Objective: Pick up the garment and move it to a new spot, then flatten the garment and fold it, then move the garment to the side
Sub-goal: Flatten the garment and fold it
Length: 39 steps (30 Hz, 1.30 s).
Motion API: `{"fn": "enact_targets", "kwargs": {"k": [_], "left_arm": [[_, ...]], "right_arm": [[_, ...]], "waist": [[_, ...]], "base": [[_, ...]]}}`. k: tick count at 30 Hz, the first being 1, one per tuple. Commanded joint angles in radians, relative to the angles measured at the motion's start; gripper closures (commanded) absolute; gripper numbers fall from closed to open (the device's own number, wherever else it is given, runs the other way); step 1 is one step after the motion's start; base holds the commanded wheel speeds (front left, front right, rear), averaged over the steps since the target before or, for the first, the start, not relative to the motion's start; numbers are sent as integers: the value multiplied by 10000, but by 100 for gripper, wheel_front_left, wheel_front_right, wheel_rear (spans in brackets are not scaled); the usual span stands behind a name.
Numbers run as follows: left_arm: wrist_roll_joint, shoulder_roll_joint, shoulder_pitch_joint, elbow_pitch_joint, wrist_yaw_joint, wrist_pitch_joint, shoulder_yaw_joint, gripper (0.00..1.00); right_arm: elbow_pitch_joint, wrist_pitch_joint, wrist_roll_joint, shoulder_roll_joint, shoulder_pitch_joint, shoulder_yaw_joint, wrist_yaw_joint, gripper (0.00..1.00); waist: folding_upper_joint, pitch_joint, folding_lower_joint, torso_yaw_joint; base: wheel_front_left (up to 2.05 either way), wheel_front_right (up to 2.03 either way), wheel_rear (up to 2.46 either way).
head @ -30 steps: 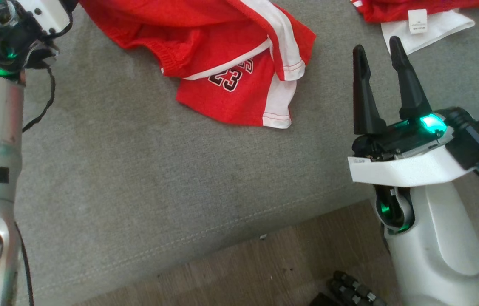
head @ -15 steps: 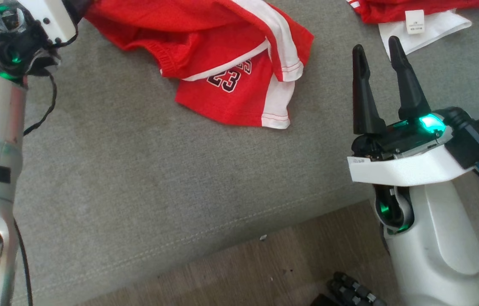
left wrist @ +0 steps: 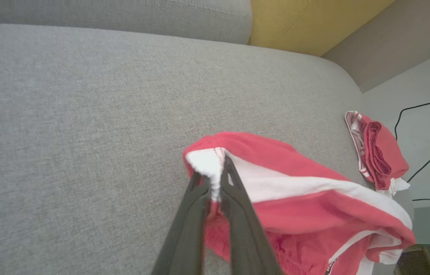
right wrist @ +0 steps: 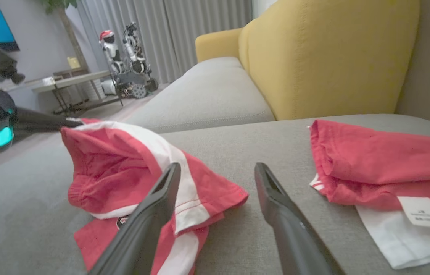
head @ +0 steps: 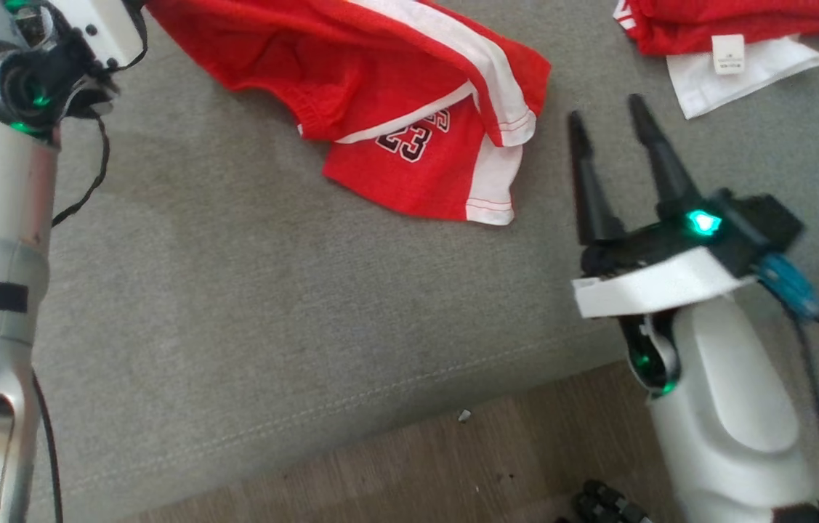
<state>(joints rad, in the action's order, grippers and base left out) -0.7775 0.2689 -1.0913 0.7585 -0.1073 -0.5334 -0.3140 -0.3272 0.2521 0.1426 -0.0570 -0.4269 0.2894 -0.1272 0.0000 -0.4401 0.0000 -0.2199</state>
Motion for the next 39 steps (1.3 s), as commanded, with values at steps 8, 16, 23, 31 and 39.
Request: {"fn": "enact_targets", "kwargs": {"k": [8, 16, 23, 31, 39], "left_arm": [[-104, 215, -205, -638, -107, 184, 59, 100], [-140, 160, -153, -829, -111, 177, -43, 100], [-188, 203, -139, -900, -83, 167, -57, 100], [-230, 234, -90, -950, -45, 187, -80, 100], [-324, 264, 111, -943, -55, 486, -5, 100]], "right_arm": [[-1051, -311, -1055, 68, -1094, 639, -35, 0], [-2053, -573, -1316, 68, -1616, 721, -35, 0], [-2482, -511, -1175, 68, -1792, 611, -35, 37], [-2828, -477, -923, 68, -1841, 641, -35, 100], [-2805, -239, -1208, 68, -1897, 441, -35, 100]], "waist": [[0, 27, 0, 226], [0, -20, 0, 324], [0, -25, 0, 335], [0, 13, 0, 319], [0, 307, 0, 354]], "base": [[0, 0, 0], [0, 0, 0], [0, 0, 0], [0, 0, 0], [0, 0, 0]]}}
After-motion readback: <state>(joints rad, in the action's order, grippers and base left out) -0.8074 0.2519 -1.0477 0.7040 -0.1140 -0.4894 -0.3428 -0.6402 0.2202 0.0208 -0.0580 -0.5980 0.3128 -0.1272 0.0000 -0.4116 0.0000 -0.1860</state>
